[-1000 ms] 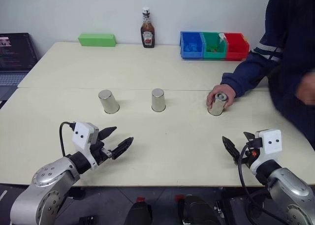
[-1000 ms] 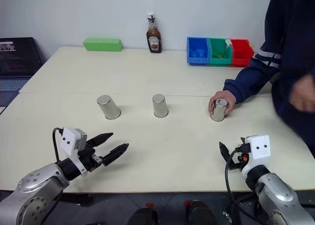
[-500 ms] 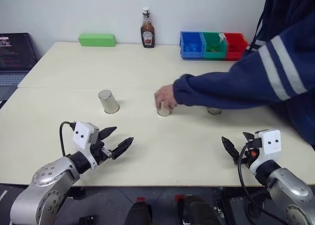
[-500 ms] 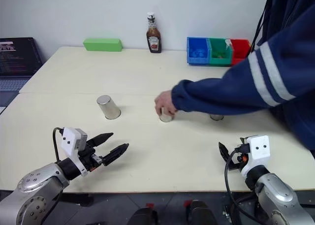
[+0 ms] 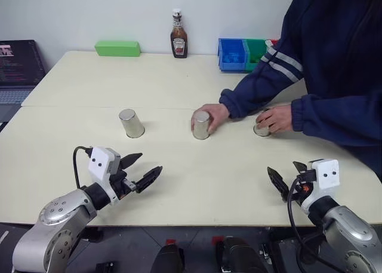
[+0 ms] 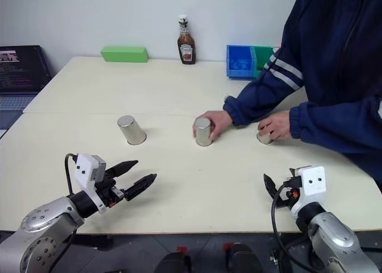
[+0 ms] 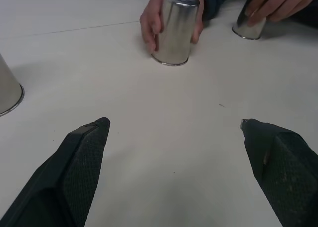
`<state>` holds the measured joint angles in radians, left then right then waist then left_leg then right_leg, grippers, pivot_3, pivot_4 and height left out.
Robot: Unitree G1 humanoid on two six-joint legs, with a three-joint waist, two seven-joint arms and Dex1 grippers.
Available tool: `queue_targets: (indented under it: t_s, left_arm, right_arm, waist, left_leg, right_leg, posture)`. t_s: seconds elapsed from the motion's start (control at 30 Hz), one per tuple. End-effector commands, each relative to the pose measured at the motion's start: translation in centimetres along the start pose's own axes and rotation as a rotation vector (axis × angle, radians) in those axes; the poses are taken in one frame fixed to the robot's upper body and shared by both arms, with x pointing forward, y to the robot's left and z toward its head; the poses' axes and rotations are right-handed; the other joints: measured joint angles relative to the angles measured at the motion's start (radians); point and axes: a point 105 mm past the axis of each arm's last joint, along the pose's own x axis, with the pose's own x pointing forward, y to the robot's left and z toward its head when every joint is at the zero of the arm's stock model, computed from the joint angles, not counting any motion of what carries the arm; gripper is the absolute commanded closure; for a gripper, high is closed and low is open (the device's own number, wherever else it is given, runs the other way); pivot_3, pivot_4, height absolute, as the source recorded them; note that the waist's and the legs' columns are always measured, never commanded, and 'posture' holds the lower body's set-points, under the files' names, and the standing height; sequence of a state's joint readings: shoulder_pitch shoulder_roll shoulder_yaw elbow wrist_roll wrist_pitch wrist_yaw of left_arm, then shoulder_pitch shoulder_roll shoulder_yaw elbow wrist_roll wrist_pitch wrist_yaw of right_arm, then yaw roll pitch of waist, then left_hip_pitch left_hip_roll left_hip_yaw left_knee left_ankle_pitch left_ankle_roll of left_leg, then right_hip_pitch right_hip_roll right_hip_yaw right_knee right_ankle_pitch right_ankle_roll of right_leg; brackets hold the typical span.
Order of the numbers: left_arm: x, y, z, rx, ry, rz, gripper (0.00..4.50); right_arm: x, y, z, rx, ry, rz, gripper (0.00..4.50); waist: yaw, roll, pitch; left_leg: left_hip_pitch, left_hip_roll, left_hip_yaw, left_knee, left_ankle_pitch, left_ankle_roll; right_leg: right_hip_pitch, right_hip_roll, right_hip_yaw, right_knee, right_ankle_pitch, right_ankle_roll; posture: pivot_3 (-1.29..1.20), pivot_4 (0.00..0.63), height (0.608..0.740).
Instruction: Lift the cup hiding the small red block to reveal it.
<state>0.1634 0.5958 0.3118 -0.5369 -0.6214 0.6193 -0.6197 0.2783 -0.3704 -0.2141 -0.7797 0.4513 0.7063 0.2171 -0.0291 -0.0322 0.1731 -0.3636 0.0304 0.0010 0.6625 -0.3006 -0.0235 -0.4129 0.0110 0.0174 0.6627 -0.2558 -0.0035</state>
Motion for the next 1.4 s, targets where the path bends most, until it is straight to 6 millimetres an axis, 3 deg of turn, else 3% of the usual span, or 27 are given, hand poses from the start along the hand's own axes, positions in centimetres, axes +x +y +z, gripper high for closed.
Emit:
queue_targets:
  t_s: [0.03,1.03,1.33,1.4]
  left_arm:
    - [-0.2,0.2,0.7,0.034,-0.020,0.009,0.00]
    - [-0.4,0.9,1.3,0.088,-0.028,0.061,0.00]
    - [-0.3,1.0,1.3,0.094,-0.025,0.062,0.00]
    - [-0.4,1.0,1.3,0.089,-0.025,0.062,0.00]
  right_arm:
    - [0.0,0.1,0.9,-0.019,-0.043,0.003,0.06]
    - [0.0,0.3,1.2,-0.024,-0.050,0.044,0.06]
    - [0.4,0.6,1.6,-0.040,-0.065,0.061,0.06]
    - [1.3,1.2,2.2,-0.062,-0.083,0.116,0.06]
  waist:
    - [0.000,0.000,0.000]
    - [0.000,0.000,0.000]
    - [0.000,0.000,0.000]
    - [-0.001,0.000,0.000]
  left_leg:
    - [0.000,0.000,0.000,0.000,0.000,0.000]
    - [0.000,0.000,0.000,0.000,0.000,0.000]
    - [0.000,0.000,0.000,0.000,0.000,0.000]
    - [0.000,0.000,0.000,0.000,0.000,0.000]
  right_leg:
    - [0.000,0.000,0.000,0.000,0.000,0.000]
    - [0.000,0.000,0.000,0.000,0.000,0.000]
    - [0.000,0.000,0.000,0.000,0.000,0.000]
    - [0.000,0.000,0.000,0.000,0.000,0.000]
  posture:
    - [0.00,0.150,0.740]
    - [0.00,0.150,0.740]
    - [0.00,0.150,0.740]
    - [0.00,0.150,0.740]
